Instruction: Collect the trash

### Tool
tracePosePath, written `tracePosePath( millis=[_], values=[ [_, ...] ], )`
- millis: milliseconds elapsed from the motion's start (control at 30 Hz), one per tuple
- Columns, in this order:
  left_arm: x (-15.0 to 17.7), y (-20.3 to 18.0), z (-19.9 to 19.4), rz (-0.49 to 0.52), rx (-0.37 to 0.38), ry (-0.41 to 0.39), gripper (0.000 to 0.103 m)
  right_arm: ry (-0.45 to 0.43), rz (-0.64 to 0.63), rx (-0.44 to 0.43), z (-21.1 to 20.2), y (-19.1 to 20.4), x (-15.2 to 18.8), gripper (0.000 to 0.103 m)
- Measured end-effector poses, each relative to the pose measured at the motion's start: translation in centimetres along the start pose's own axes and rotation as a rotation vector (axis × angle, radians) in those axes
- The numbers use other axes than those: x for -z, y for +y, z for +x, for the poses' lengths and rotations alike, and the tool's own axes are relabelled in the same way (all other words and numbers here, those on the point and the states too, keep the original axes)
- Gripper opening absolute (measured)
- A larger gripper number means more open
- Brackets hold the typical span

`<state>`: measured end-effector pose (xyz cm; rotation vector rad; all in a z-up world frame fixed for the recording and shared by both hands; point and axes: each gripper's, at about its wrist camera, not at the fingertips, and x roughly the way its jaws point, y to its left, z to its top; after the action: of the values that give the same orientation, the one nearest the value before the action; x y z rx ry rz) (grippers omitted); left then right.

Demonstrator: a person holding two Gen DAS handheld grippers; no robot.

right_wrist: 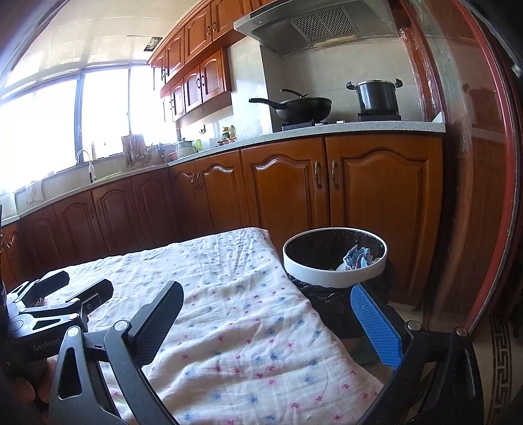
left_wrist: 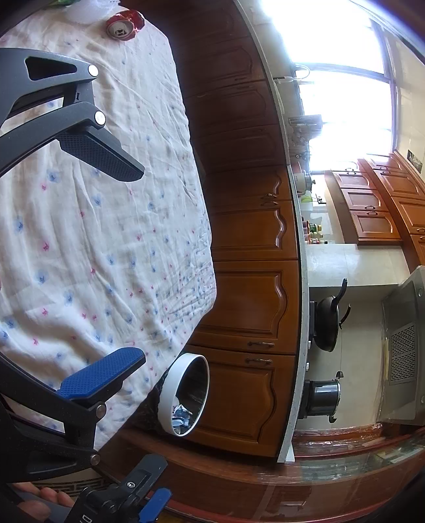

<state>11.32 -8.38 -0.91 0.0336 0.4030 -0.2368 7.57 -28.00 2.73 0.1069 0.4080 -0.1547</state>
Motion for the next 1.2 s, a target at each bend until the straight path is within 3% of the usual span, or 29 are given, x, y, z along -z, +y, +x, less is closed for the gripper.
tracePosePath(
  millis=[1200],
  values=[
    [0.26, 0.07, -0.04, 0.014, 0.018, -0.004, 0.102, 0.001, 0.012, -0.012, -0.22, 0.39, 0.15, 0.103]
  ],
)
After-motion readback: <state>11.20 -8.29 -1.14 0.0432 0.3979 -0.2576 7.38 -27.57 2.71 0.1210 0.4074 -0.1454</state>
